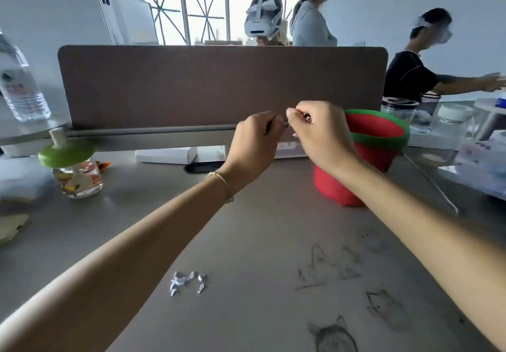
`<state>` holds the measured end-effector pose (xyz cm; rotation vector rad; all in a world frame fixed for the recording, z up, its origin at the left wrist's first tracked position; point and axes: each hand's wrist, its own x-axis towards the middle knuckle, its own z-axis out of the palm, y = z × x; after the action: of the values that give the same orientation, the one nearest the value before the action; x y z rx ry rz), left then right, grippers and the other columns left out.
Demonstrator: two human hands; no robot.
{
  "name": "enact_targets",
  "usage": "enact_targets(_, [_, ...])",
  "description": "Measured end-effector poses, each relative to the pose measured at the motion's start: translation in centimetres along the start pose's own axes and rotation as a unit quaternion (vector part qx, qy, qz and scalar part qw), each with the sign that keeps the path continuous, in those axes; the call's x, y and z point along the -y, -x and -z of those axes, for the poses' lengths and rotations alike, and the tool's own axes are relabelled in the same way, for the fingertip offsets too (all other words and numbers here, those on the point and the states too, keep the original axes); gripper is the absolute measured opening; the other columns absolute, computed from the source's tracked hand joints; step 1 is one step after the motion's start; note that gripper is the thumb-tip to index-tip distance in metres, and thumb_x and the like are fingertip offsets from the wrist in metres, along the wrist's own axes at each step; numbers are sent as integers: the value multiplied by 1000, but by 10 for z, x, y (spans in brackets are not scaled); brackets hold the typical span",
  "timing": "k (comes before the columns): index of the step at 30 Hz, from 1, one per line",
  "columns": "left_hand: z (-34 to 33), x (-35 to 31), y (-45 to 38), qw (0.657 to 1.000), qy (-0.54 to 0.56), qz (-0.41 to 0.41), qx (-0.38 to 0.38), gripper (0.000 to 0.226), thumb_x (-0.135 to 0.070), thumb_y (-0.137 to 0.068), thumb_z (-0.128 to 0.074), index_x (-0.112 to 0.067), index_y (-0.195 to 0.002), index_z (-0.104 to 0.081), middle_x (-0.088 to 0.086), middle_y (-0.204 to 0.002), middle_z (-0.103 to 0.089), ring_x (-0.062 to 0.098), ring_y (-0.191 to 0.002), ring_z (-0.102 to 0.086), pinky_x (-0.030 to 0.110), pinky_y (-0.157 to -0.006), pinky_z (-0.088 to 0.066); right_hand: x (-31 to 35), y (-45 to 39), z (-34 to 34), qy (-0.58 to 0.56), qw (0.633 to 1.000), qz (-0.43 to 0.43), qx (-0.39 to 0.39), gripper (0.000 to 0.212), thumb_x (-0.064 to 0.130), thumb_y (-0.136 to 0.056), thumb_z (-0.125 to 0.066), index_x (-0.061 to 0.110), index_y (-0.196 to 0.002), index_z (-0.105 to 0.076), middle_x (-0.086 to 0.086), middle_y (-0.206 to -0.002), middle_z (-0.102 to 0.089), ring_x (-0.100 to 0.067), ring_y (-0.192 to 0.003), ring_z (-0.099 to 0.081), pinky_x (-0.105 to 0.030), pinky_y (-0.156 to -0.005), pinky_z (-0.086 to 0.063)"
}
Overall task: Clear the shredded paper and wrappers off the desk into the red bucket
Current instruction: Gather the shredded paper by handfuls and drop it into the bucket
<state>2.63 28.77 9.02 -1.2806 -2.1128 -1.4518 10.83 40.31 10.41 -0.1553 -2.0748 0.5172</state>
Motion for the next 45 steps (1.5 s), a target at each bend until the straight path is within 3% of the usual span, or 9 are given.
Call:
enact_targets(7, [-55, -20, -77, 999, -3, -3, 36, 42, -16, -93, -46, -15, -58, -22, 0, -55, -23, 17, -57, -16, 28, -46, -21, -67, -55, 37, 85, 993, -84, -23, 40, 27, -90, -53, 0, -63, -64, -5, -59, -67, -24, -63, -66, -40, -63, -50])
enact_targets(14, [-103, -32, -124, 994, -26, -22, 100, 43, -19, -92, -49, -11, -55, -30, 0, -51, -31, 18, -55, -23, 29, -45, -26, -128, -76, 60, 157, 976, -141, 56, 49, 27, -94, -58, 18, -47, -49, 2, -46, -47, -25, -57, -52, -34, -52, -30])
enact_targets(19, [-130, -35, -142, 990, -50, -35, 126, 45, -21, -96, -49, -12, -54, -35, -3, -51, -36, 12, -49, -28, 21, -42, -28, -152, -79, 68, 167, 965, -157, 127, 45, 29, -94, -61, 14, -52, -58, -2, -47, -54, -16, -48, -52, -30, -50, -33])
enact_targets(22, [-141, -37, -146, 987, -63, -41, 144, 44, -22, -97, -48, -13, -56, -40, -2, -54, -41, 16, -53, -34, 30, -48, -26, -156, -80, 75, 173, 960, -168, 143, 44, 24, -92, -62, 12, -50, -52, -3, -49, -50, -22, -53, -50, -32, -50, -32])
enact_targets(28, [-148, -36, -152, 982, -78, -44, 164, 40, -24, -99, -47, -14, -60, -46, -3, -57, -46, 22, -62, -41, 30, -53, -22, -154, -76, 86, 18, 942, -253, 219, 43, 27, -104, -48, 4, -75, -72, -16, -77, -78, -34, -79, -77, -45, -72, -60])
enact_targets(32, [-150, -37, -154, 976, -110, -50, 183, 42, -28, -97, -51, -14, -58, -49, -2, -59, -49, 13, -55, -43, 24, -45, -27, -160, -79, 95, 65, 947, -228, 218, 48, 41, -97, -50, 8, -75, -76, -7, -73, -79, -27, -79, -77, -51, -83, -60])
enact_targets(36, [-148, -38, -152, 962, -132, -49, 233, 29, -30, -91, -60, -14, -67, -66, -2, -60, -60, 13, -55, -51, 24, -51, -42, -158, -78, 106, 133, 950, -183, 217, 27, 25, -85, -57, 19, -72, -80, 1, -70, -78, -18, -75, -75, -48, -79, -61])
enact_targets(40, [-144, -42, -148, 946, -177, -52, 266, 13, -26, -81, -63, -25, -71, -72, -3, -73, -69, 19, -72, -66, 26, -64, -52, -152, -78, 109, 177, 951, -147, 208, 25, 19, -83, -55, 7, -79, -77, -18, -76, -74, -34, -76, -69, -48, -74, -59])
enact_targets(45, [-140, -48, -144, 930, -252, -69, 257, 18, -42, -78, -69, -32, -64, -63, -6, -73, -58, 27, -76, -60, 27, -60, -39, -145, -76, 111, 214, 947, -127, 203, 23, 19, -82, -56, 13, -76, -78, -12, -73, -73, -30, -78, -68, -43, -71, -57])
